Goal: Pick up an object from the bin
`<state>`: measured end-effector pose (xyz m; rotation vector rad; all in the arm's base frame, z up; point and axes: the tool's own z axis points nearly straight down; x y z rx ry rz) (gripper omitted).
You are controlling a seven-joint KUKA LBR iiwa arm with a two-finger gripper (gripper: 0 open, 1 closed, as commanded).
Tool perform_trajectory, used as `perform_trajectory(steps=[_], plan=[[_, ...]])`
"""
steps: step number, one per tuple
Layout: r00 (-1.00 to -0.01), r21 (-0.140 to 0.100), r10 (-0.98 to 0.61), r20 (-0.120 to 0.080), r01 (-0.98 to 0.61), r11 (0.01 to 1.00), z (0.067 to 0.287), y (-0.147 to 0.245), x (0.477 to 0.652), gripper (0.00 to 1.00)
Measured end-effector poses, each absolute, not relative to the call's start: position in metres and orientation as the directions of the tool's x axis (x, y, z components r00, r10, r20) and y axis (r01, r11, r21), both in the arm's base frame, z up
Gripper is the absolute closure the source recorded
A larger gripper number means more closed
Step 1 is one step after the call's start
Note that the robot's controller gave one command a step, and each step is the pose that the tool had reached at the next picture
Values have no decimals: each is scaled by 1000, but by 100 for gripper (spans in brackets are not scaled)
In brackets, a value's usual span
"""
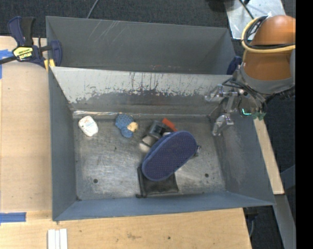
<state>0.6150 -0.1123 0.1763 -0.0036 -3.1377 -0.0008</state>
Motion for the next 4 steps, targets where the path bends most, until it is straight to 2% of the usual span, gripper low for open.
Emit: perform_trajectory(steps=[1, 2, 3, 4], plan=[[-1000, -1, -13, -6, -13, 1000, 79, -56, 621, 0], [-996, -6, 87, -29, 87, 996, 78, -17, 567, 0], [-987, -7, 159, -21, 159, 987, 78, 29, 565, 0], [-966, -7, 259, -16, 260, 966, 77, 70, 578, 0]])
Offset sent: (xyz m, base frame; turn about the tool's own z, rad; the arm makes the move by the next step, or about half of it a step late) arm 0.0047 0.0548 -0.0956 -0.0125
